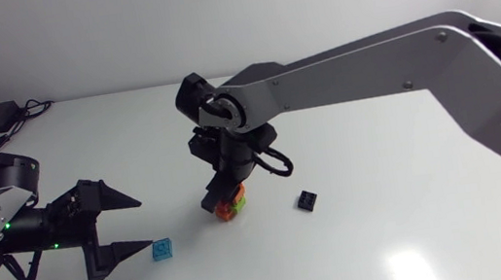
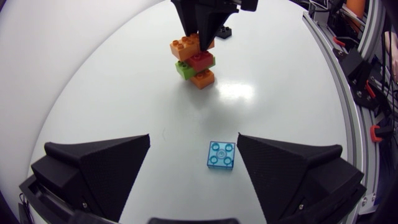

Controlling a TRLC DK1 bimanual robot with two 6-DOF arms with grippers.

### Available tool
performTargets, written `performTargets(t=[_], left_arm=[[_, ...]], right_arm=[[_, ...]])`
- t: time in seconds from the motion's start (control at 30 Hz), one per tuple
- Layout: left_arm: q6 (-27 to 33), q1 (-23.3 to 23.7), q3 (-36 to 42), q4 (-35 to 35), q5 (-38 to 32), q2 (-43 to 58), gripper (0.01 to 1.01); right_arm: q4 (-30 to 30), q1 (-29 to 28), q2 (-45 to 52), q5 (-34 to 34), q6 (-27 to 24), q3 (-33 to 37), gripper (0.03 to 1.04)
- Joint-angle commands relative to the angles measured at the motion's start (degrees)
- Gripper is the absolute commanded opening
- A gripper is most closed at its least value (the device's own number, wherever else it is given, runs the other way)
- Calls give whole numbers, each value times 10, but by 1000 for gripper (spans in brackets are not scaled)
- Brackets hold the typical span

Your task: Separate the duplo bricks

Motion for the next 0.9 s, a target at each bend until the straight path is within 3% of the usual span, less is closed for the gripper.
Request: performTargets(t=[0.0,0.43,0.73,0.87], left_arm=[[-11,2,-19,-4,1,-12,977],[-81,-88,57,-10,1,0,977],[-84,-134,111,-44,24,56,977],[-50,-139,132,-95,47,66,977]], right_arm=[[-4,-8,-24,-5,-29,-32,287],[28,7,-95,-82,-164,-111,272],[8,28,-124,-125,-220,-131,272],[7,41,-124,-124,-235,-145,272]])
